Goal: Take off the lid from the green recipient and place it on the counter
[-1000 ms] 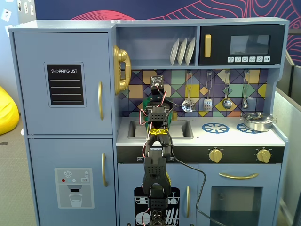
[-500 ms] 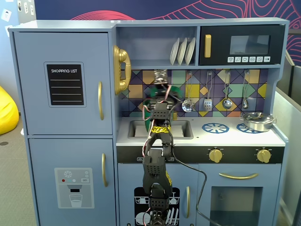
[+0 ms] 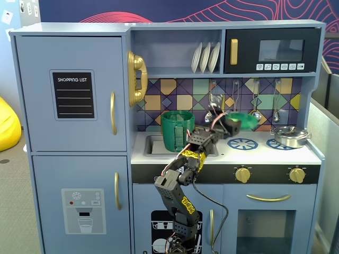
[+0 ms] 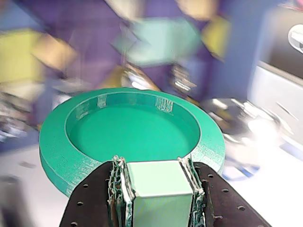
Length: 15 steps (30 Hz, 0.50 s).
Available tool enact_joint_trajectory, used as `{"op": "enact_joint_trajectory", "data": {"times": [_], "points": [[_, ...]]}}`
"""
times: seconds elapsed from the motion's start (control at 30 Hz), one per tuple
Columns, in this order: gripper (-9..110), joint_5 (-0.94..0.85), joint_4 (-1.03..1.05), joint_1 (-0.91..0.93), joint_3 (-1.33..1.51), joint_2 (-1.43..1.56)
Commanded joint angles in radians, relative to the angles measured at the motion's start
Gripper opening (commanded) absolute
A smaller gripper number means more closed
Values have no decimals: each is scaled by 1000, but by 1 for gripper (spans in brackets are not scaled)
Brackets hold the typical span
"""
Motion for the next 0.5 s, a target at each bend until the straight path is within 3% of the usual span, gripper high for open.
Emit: {"op": "enact_joint_trajectory", "data": {"times": [0.0, 0.47], "points": [[0, 29, -121, 49, 64, -15], [0, 20, -307, 40, 183, -166]]}}
